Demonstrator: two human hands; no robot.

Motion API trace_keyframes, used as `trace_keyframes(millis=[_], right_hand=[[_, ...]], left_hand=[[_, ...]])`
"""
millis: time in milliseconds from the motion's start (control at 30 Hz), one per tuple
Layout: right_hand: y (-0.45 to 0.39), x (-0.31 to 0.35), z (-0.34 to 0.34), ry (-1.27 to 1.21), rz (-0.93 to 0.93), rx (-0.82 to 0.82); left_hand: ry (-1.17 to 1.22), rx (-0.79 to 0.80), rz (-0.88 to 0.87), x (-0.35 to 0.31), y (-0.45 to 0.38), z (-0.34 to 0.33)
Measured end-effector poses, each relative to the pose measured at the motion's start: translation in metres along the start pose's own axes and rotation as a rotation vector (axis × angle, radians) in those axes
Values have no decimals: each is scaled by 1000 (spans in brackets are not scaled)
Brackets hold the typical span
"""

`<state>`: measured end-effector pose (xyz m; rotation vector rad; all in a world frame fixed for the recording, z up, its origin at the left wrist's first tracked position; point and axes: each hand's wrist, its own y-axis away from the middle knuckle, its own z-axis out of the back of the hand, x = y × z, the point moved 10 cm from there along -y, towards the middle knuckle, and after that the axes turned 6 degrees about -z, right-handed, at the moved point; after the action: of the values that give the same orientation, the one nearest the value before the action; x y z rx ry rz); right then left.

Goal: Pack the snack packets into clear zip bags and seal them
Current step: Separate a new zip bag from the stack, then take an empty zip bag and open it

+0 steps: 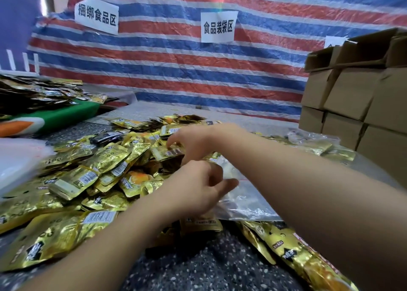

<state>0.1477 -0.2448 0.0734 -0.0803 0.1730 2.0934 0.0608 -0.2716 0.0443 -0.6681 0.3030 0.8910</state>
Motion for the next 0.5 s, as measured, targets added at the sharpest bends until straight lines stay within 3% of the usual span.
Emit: trace_keyframes(millis=[133,267,500], right_hand=[[-14,3,-7,36,30,-55],[2,6,19,-81,91,-269],[99,-75,80,-1267,-39,-784]], left_hand=[[-31,29,-36,1,0,-6],[-21,8,-36,2,-1,-3],[-2,-18,-87,-6,3,2]])
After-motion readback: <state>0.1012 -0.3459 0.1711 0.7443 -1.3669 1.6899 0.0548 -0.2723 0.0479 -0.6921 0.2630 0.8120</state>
